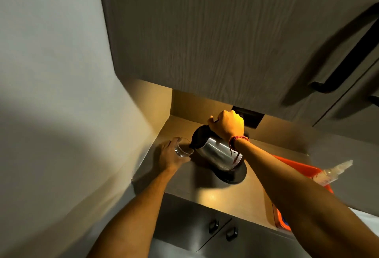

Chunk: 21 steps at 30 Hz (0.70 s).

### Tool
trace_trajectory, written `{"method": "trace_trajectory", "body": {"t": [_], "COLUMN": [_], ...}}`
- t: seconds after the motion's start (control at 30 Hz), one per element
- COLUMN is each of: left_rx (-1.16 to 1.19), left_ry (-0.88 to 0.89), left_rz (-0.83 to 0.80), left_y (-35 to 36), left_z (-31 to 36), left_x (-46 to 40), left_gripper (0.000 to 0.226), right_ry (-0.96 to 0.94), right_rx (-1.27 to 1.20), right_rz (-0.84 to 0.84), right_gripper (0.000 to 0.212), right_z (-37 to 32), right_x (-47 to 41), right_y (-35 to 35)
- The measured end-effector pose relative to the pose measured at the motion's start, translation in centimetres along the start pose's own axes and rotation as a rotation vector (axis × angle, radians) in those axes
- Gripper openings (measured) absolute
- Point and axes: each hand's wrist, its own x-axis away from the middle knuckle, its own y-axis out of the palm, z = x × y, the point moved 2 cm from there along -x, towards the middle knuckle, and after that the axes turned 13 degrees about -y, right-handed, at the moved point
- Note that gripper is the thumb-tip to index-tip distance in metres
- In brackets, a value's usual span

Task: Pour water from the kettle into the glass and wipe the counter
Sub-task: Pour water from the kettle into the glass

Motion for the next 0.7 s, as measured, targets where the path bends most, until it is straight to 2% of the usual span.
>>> {"method": "trace_trajectory", "body": {"t": [0.2,0.33,0.43,0.6,0.7], "left_rx": [-0.026,0.010,0.001,-0.028,-0.025], "left_ry": [0.105,0.095,0.097,0.084,0.079], "left_rz": [-0.046,-0.038,-0.029,-0.015,-0.029], "left_y": [-1.2,-1.5,-1.6,-1.5,-1.5], "left_z": [-0.9,-1.2,-1.1,-1.2,-1.3], "left_x": [1.1,1.6,1.9,2.0,2.1], "left_gripper": [0.068,0.072,0.076,0.076,0.076], "right_ry": [-0.181,-0.274,-0.350,-0.470,-0.526], "right_rx": [0.110,0.176,0.160,0.223,0.263], "right_rz": [-0.038,-0.054,0.007,0.010,0.034], "right_gripper": [0.053,0.053,0.051,0.035,0.036], "right_z": [-3.4,-5.1,-6.1,-6.9,-7.1], "right_x": [-0.5,-0.4,0.0,0.5,0.8], "right_y": [0.0,-0.5,-1.2,-1.1,-1.0]}}
